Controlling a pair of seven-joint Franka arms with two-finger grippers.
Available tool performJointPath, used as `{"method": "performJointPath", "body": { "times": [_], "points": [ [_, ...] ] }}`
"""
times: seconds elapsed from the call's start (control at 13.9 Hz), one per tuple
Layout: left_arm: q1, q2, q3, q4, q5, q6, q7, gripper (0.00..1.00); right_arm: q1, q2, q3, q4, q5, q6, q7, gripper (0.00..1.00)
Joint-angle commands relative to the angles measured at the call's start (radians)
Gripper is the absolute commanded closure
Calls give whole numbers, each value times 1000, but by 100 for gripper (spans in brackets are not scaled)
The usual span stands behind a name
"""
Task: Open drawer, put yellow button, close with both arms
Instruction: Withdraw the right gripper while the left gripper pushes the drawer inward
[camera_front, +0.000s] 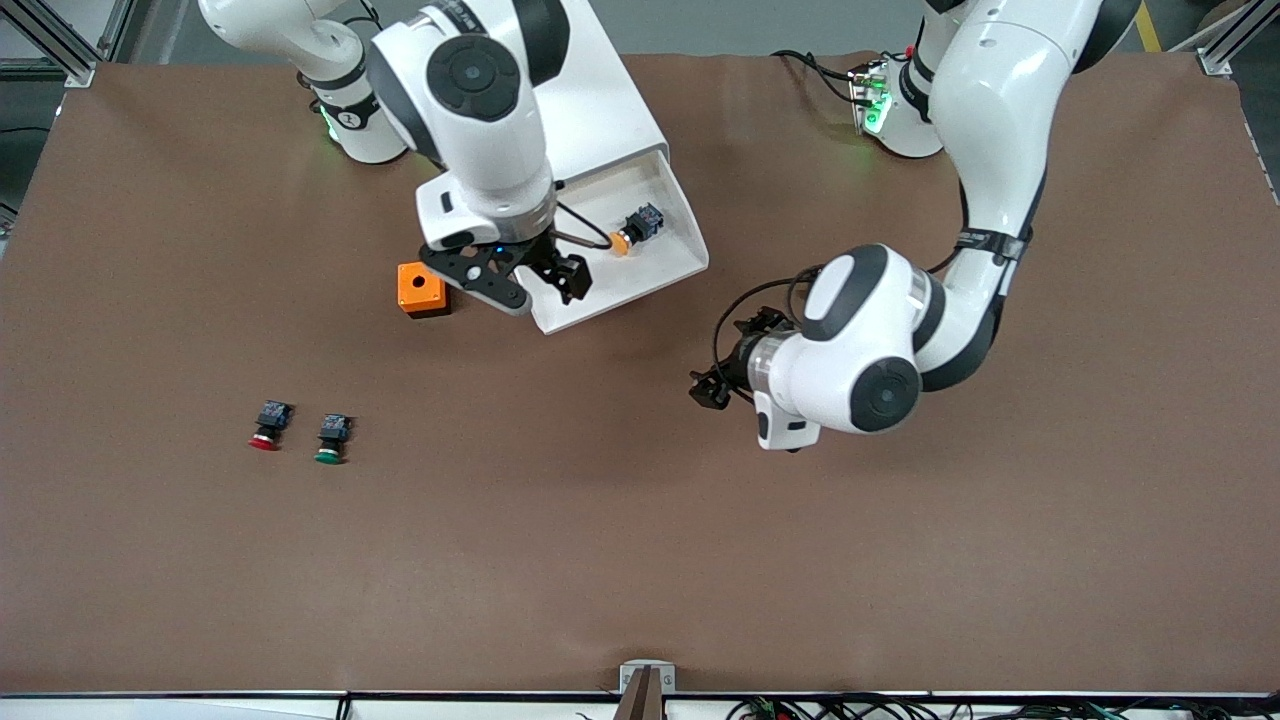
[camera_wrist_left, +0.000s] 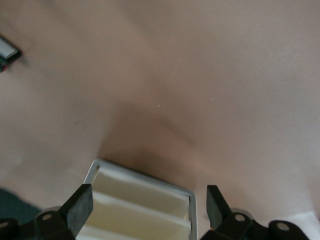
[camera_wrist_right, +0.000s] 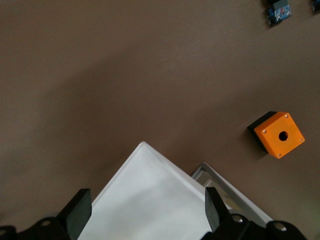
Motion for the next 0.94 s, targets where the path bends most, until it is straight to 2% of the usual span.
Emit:
{"method": "performJointPath", "body": {
  "times": [0.0,0.22,0.36,0.86],
  "points": [
    [-41,-22,3,-26,98,72,22,0,-101,2,14,25,-7,-35,-150,0],
    [-78,-22,5,-26,161,99,22,0,-227,2,14,36,-4,-35,-358,0],
    [-123,-25,3,-29,239,121,20,0,-257,-15,11,43,-16,-53,-498,0],
    [-201,-53,5,-59,260,127,5,0,-451,-46,8,151,-18,-324,-845,0]
  ]
}}
